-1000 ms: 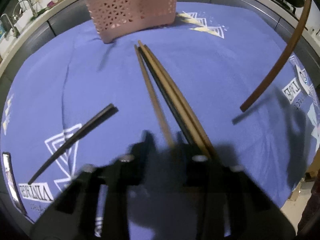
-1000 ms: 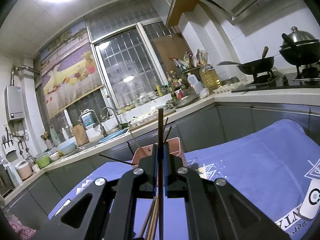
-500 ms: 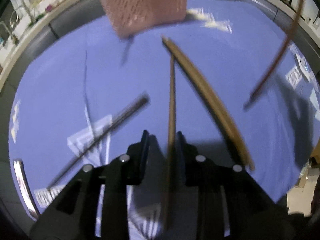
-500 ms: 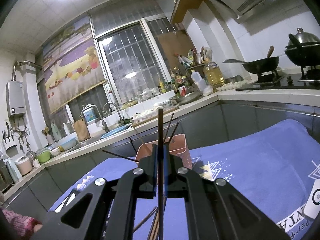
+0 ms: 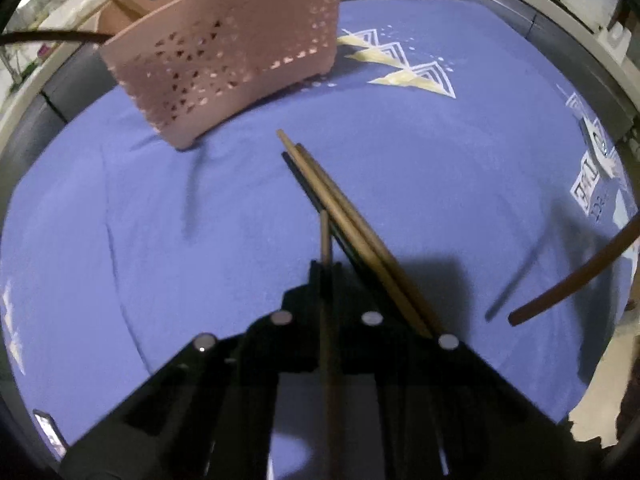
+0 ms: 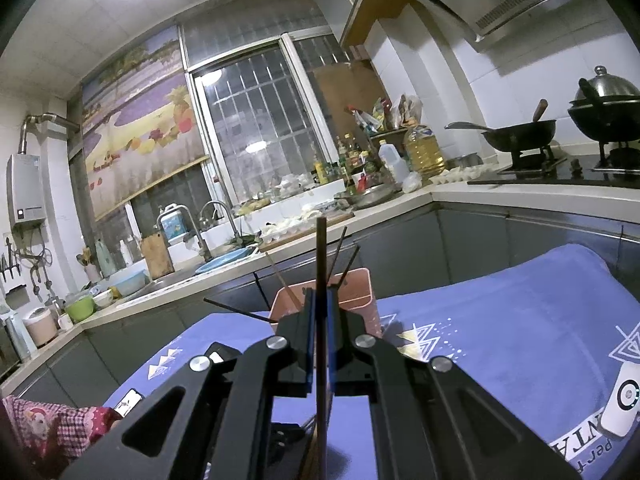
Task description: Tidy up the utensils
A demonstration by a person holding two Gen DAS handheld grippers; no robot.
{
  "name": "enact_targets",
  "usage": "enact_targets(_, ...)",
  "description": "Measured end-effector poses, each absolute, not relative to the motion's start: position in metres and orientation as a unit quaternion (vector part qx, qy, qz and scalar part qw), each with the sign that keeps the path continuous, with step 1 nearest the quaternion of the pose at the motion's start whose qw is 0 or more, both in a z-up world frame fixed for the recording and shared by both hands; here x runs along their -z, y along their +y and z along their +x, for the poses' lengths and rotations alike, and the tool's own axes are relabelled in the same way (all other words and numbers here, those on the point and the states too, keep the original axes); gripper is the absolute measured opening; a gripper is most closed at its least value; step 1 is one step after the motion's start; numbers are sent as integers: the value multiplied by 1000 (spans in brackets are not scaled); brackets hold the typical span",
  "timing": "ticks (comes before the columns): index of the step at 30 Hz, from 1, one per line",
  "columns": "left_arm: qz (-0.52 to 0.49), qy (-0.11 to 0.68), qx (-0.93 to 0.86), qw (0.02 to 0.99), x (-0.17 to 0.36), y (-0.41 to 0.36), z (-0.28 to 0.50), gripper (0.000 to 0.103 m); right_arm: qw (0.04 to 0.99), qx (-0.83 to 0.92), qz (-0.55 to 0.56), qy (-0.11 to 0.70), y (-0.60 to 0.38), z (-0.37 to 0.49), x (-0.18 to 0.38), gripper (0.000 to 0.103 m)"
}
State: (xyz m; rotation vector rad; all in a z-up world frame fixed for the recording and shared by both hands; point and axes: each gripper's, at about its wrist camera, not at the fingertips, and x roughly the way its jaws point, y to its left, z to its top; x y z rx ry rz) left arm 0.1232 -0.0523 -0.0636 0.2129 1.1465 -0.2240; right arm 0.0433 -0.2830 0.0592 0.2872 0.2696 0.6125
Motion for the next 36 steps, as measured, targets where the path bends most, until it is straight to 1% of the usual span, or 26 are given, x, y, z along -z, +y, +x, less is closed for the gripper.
enact_targets(4, 75, 502, 124, 852, 34, -45, 109, 4, 935, -299, 134, 135, -276, 43, -63, 5)
enact_targets(7, 49, 440, 138, 886, -15, -31, 88, 4, 935, -301, 129, 136, -271, 43, -69, 6)
enact_targets(11, 24, 375, 142, 916, -65, -18, 73, 4, 935, -308, 118, 130, -259, 43, -78, 5)
enact_targets(16, 3, 318, 141, 937, -100, -5, 60, 4, 936, -315, 104, 118, -243, 40, -89, 5)
enact_targets(19, -5, 300, 141, 944, -113, -3, 61, 4, 936, -317, 97, 117, -236, 42, -94, 5)
enact_targets(24, -14, 274, 140, 951, -140, 1, 64, 4, 936, -325, 84, 105, -225, 54, -113, 5)
enact_targets(26, -17, 256, 136, 957, -160, 4, 70, 4, 936, -329, 83, 95, -221, 65, -126, 5)
enact_targets(32, -25, 204, 107, 973, -218, 12, 105, 4, 939, -325, 91, 70, -202, 111, -157, 5)
enact_targets(36, -35, 187, 82, 978, -237, 21, 133, 4, 945, -309, 96, 51, -188, 142, -172, 5)
